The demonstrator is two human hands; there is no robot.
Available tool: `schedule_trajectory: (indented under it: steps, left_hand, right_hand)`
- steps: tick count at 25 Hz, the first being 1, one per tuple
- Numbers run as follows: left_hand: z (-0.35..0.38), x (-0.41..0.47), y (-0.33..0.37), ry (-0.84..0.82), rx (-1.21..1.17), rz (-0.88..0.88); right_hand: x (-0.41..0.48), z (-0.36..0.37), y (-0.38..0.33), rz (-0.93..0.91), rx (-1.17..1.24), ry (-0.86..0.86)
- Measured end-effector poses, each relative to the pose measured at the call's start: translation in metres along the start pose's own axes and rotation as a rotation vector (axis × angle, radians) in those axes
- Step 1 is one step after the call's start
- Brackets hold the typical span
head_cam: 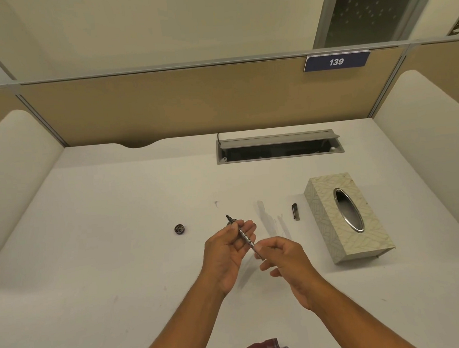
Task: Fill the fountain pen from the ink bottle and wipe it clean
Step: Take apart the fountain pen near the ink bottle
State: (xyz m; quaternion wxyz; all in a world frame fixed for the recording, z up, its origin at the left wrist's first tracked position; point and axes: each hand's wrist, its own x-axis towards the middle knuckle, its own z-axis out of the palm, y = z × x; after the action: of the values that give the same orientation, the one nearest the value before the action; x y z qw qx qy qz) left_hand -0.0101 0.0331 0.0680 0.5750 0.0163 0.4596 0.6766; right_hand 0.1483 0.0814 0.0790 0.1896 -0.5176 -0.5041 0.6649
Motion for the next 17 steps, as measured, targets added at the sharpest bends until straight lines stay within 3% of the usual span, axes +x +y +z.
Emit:
schedule_trajectory:
  steps: [3,8,12,17]
  left_hand:
    - [0.0006,0.0004,-0.0009,-0.003,0.006,0.001]
    - [-0.0006,0.0016,-0.0008,-0.003,-0.014,-0.001]
    - [-0.001,0.0015,-0.001,-0.002,-0.008,-0.006]
    - [-0.0013,0.0032,-0.0013,0.002,-0.018,-0.005]
  right_hand:
    - [0.0003,0.0009,0.0001,0.035,-0.009,-0.06]
    - [0.0,0.0004,0.003,-0.022,0.012,0.017]
    - [0.0014,0.002,0.0017,0.042,0.006,-0.068]
    - [0.0016,-0.0005,0.0028,-0.008,-0.005,0.02]
